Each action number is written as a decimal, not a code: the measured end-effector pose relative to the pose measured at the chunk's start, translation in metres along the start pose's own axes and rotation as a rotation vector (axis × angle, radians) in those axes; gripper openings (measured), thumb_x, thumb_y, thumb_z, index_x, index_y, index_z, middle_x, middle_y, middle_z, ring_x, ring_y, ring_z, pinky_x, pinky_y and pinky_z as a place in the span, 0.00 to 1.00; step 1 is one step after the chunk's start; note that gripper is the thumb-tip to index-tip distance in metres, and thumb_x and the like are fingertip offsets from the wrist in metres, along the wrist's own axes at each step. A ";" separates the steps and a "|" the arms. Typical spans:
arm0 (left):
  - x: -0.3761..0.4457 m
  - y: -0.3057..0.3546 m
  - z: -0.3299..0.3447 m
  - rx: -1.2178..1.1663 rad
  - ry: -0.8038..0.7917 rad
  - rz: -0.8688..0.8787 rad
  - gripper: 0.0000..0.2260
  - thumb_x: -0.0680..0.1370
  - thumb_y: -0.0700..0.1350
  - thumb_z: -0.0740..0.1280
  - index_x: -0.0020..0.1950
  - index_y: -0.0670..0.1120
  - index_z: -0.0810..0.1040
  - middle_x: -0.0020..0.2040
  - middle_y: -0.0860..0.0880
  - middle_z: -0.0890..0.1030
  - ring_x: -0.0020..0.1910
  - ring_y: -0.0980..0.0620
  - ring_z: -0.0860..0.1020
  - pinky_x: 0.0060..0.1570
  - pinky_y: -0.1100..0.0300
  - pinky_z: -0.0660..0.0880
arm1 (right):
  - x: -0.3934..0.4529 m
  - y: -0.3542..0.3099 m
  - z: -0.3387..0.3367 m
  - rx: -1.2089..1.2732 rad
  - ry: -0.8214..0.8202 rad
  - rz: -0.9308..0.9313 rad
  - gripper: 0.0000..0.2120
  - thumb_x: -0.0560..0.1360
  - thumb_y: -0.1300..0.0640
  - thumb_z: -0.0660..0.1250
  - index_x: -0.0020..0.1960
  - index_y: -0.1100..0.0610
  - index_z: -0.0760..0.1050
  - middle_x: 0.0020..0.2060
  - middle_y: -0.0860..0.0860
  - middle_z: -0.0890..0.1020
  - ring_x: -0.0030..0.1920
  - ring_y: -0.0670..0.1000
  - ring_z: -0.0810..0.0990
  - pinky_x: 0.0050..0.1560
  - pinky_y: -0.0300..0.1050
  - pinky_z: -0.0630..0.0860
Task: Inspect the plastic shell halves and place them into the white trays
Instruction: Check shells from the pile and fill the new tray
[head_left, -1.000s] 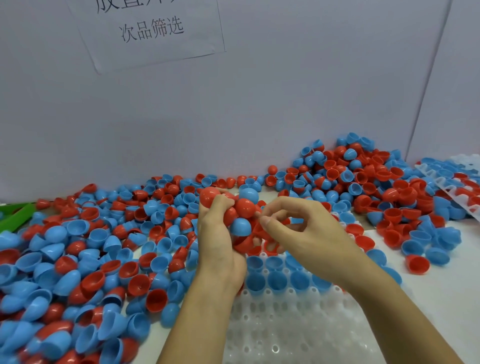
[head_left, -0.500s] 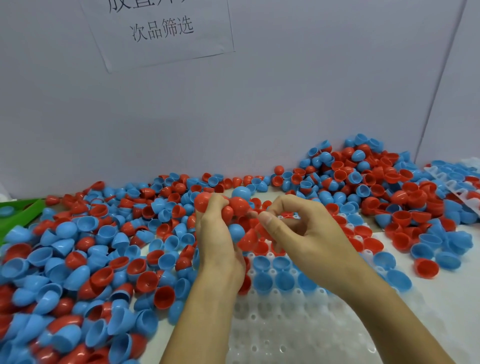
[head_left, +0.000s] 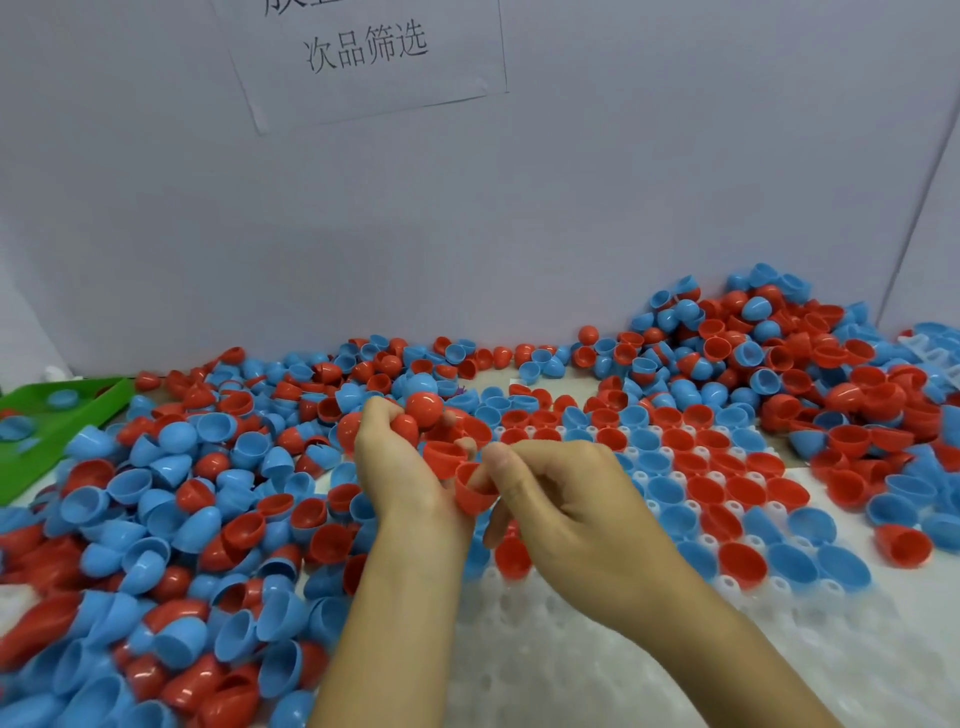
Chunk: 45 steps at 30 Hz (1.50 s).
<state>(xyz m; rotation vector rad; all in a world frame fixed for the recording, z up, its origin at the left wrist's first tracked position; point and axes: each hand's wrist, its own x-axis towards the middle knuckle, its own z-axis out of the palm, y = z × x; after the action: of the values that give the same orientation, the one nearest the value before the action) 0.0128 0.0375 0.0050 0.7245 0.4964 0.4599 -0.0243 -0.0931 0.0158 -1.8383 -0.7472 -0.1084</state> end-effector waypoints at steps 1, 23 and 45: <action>0.001 0.000 0.001 -0.042 -0.043 -0.039 0.10 0.75 0.45 0.61 0.35 0.45 0.67 0.32 0.45 0.72 0.30 0.49 0.71 0.34 0.57 0.70 | 0.000 0.001 -0.001 0.011 0.005 0.011 0.17 0.80 0.47 0.60 0.42 0.55 0.81 0.35 0.47 0.84 0.34 0.46 0.84 0.35 0.39 0.79; -0.002 0.033 -0.007 0.057 -0.062 0.091 0.10 0.75 0.42 0.62 0.33 0.47 0.75 0.30 0.49 0.77 0.32 0.54 0.76 0.23 0.63 0.71 | -0.015 -0.020 0.014 -0.772 -0.333 0.138 0.11 0.72 0.46 0.67 0.50 0.52 0.79 0.39 0.46 0.80 0.38 0.49 0.78 0.40 0.47 0.78; -0.017 0.029 0.001 -0.013 -0.176 -0.052 0.07 0.76 0.41 0.62 0.39 0.44 0.77 0.33 0.47 0.79 0.32 0.53 0.77 0.21 0.64 0.68 | -0.015 -0.017 0.027 -0.769 -0.490 0.152 0.07 0.75 0.52 0.66 0.43 0.56 0.74 0.38 0.48 0.75 0.34 0.49 0.72 0.37 0.45 0.73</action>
<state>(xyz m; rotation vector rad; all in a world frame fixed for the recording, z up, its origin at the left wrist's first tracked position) -0.0066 0.0470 0.0313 0.7309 0.3462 0.3472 -0.0526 -0.0724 0.0133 -2.7030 -0.9804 0.1900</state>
